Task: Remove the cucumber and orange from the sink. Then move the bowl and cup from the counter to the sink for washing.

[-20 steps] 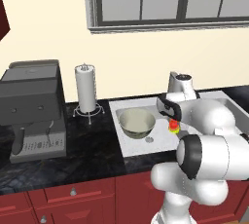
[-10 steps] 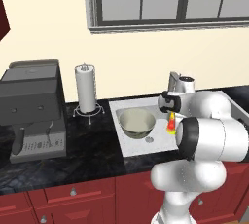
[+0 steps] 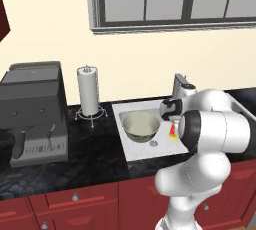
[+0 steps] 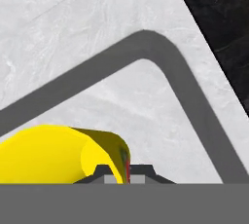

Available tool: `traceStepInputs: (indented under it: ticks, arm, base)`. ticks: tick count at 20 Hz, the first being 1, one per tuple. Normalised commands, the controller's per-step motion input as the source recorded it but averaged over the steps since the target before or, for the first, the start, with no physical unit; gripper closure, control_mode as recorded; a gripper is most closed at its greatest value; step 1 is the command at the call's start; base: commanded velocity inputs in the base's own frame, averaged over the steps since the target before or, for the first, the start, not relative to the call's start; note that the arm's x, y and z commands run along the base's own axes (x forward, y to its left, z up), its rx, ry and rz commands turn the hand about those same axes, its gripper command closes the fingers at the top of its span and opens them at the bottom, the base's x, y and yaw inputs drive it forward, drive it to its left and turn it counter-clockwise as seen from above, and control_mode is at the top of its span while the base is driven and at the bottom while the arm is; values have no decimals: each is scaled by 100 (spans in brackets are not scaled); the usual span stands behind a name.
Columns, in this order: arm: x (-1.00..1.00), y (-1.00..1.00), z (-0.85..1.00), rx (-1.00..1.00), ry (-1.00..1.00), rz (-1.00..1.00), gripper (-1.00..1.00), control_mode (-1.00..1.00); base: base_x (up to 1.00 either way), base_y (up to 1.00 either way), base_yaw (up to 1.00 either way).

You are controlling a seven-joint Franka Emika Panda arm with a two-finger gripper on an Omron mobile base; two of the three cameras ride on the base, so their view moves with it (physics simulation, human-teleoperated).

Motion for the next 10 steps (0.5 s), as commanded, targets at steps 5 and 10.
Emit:
traceStepInputs:
  ticks: [5, 10]
  arm:
    - [19, 4, -27, -1, 0, 0, 100, -100]
    - [15, 0, -31, -6, 0, 0, 100, -100]
  base:
    - [0, 0, 0]
    - [0, 0, 0]
